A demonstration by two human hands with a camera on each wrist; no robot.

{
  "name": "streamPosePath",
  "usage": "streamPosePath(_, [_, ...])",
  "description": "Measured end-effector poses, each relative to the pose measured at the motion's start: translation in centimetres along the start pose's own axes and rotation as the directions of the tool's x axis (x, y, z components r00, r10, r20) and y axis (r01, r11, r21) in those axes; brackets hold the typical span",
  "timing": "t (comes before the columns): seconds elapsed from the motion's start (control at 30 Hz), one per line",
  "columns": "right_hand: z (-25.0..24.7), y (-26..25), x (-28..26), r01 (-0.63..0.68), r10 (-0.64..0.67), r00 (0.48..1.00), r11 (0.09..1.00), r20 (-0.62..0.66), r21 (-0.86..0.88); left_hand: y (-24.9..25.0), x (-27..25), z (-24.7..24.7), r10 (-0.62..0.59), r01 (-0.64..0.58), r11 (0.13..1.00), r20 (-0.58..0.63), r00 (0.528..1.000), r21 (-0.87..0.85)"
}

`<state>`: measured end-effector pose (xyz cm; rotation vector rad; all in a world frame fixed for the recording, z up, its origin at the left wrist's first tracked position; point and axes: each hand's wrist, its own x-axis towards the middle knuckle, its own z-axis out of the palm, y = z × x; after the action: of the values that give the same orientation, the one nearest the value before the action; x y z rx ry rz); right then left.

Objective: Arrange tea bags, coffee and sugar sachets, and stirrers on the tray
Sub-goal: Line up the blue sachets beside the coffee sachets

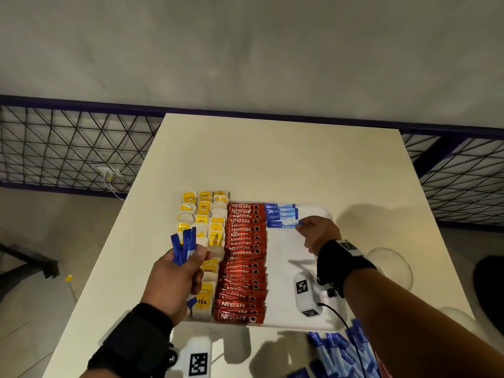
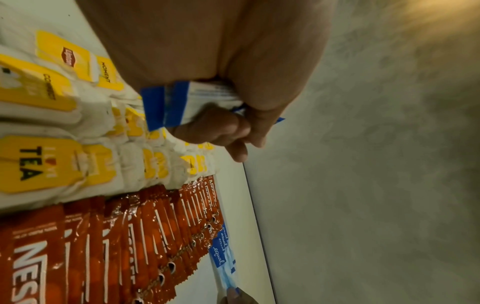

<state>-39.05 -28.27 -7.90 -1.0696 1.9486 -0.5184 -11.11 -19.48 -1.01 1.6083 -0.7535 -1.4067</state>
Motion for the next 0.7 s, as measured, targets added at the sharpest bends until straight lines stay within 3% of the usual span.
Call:
streamPosePath(0.1, [0.0,-0.5,0.0,0.019,-0.024,0.999,0.993,-0.042,-0.115,-0.2,0.1,-0.1,-0.011,0.011,1.0,0.005,1.0,0.012])
streamPosePath(0.27, [0.2,-1.0,0.3,-0.023,0.01,0.994,0.992,-0.107,-0.121,-0.5,0.3,-0.2,-0.013,0.012,1.0,0.012,1.0,0.012])
streamPosePath(0.7, [0.5,-1.5,1.1,0.0,-0.018,0.996,0.983,-0.092,-0.185,-1.1,0.5,-0.4,-0.038,0.038,0.999,0.015,0.999,0.008])
